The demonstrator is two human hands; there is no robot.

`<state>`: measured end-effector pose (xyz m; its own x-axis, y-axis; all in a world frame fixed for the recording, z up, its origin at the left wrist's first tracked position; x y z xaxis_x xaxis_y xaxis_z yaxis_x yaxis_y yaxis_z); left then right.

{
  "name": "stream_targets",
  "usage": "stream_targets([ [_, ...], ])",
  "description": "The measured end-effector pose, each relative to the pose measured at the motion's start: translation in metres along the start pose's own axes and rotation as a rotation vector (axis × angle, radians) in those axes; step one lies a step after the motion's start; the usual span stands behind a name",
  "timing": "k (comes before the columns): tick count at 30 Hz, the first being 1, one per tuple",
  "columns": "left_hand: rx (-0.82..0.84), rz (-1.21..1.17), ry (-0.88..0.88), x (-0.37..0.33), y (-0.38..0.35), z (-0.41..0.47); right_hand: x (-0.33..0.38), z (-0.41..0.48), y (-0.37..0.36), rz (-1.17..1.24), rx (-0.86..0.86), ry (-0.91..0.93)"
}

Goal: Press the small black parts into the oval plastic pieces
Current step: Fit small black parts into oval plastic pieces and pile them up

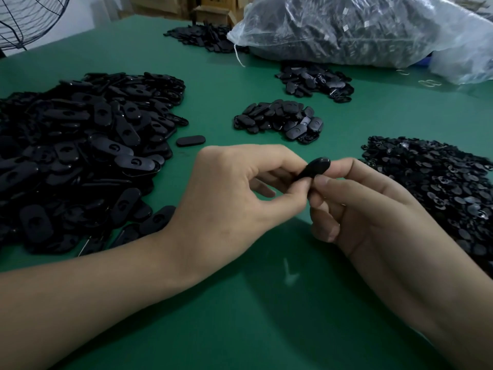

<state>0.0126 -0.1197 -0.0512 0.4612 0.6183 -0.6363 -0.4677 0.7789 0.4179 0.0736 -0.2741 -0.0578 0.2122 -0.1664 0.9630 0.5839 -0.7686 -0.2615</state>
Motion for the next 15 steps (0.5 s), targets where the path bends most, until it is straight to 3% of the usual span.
stream_targets([
  [15,-0.008,0.248,-0.148,-0.0034,0.0052,0.0019,-0.0030,0.0036,-0.0007,0.120,0.076,-0.004],
])
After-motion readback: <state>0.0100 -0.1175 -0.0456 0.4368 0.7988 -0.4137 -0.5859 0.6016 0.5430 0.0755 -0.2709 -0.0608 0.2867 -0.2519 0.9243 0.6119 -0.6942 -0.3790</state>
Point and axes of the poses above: each hand's wrist, its own z-axis towards the middle knuckle, its own y-axis out of the back of the hand, x = y × z, the point moved 2 cm from there along z, towards the middle knuckle, and after that the axes turned 3 degrees about -y, right-handed, at the moved point
